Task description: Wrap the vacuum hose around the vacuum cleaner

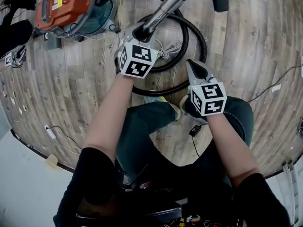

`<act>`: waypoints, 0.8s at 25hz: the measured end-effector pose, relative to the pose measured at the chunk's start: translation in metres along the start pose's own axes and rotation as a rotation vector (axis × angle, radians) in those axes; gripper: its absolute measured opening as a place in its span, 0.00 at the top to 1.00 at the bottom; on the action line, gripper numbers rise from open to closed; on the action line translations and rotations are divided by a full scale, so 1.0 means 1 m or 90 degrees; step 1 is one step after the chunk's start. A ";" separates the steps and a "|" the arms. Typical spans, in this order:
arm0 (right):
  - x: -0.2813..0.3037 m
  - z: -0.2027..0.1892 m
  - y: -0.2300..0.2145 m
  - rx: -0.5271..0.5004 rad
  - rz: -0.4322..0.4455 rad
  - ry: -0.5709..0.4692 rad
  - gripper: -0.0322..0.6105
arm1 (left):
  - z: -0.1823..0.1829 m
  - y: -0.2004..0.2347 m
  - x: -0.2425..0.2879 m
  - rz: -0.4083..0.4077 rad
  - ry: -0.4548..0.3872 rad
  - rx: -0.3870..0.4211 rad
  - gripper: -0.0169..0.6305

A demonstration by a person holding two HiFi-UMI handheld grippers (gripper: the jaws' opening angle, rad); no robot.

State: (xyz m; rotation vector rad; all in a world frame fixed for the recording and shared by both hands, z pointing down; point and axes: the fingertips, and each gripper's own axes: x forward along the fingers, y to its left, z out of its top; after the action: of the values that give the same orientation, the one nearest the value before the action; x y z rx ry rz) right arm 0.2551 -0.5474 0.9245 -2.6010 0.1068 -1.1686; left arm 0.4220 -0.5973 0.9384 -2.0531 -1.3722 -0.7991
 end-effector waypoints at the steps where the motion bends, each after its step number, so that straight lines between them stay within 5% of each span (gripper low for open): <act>1: 0.016 -0.009 -0.007 0.003 -0.006 0.000 0.91 | -0.002 0.000 0.018 -0.001 -0.009 0.002 0.73; 6: 0.092 -0.053 -0.053 0.040 -0.056 0.005 0.91 | -0.023 -0.013 0.108 -0.024 -0.031 0.010 0.73; 12: 0.155 -0.083 -0.088 0.065 -0.079 -0.004 0.91 | -0.059 -0.029 0.192 -0.007 0.005 0.028 0.72; 20: 0.183 -0.099 -0.110 0.088 -0.100 0.004 0.91 | -0.071 -0.032 0.216 0.001 0.004 0.020 0.73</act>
State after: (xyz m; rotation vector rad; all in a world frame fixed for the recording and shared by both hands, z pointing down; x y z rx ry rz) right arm 0.2987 -0.4986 1.1510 -2.5216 -0.1742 -1.1912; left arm 0.4457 -0.5043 1.1463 -2.0260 -1.3710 -0.7771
